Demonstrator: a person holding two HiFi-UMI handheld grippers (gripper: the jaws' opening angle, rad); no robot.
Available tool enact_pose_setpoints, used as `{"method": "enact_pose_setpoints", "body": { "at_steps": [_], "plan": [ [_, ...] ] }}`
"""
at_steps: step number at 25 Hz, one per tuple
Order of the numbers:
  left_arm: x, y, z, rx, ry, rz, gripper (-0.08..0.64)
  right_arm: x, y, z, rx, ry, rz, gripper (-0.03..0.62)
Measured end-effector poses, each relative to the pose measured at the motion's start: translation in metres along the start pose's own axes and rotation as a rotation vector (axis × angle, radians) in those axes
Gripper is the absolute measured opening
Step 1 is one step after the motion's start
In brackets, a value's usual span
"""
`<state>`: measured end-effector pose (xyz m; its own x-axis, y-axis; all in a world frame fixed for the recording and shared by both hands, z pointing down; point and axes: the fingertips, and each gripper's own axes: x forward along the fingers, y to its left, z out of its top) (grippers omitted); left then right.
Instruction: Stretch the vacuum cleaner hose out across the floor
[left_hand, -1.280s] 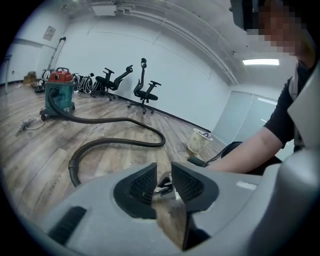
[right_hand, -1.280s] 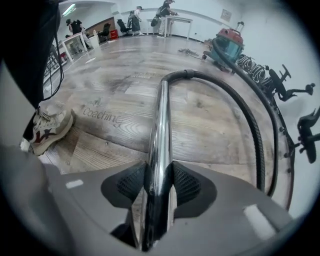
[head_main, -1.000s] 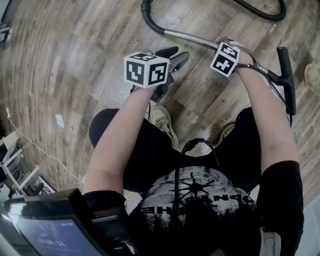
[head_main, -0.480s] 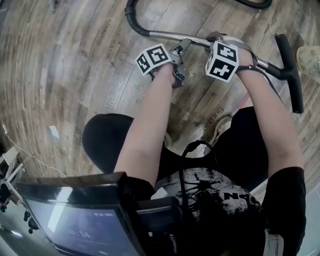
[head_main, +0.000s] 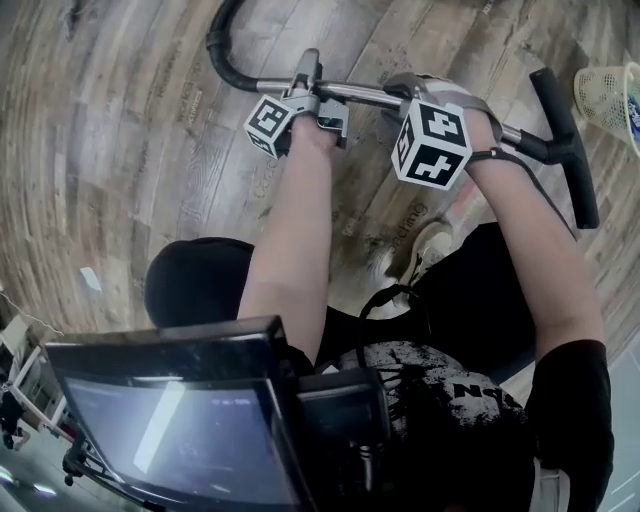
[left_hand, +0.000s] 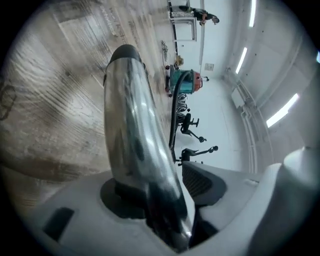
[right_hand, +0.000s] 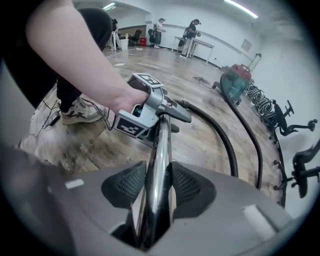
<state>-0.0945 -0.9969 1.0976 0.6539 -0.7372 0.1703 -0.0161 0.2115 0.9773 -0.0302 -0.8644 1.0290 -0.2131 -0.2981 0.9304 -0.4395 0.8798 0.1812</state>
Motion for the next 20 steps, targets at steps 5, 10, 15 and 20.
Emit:
{"method": "enact_pose_setpoints", "body": {
  "at_steps": [5,10,15,20],
  "plan": [
    [0.001,-0.026,0.002,-0.117,-0.063,-0.131,0.068,-0.011,-0.001,-0.005,0.036,-0.032,-0.001,0.170],
    [0.005,-0.070,-0.007,-0.006,-0.066,-0.202,0.038,-0.013,-0.009,-0.017,0.046,-0.031,-0.052,0.170],
    [0.007,-0.086,-0.002,0.159,-0.060,-0.171,0.038,-0.008,-0.015,-0.014,0.042,-0.006,-0.098,0.192],
    [0.006,-0.098,-0.008,0.256,-0.026,-0.161,0.038,0.007,-0.009,-0.015,0.075,0.028,-0.058,0.235]
  ]
}}
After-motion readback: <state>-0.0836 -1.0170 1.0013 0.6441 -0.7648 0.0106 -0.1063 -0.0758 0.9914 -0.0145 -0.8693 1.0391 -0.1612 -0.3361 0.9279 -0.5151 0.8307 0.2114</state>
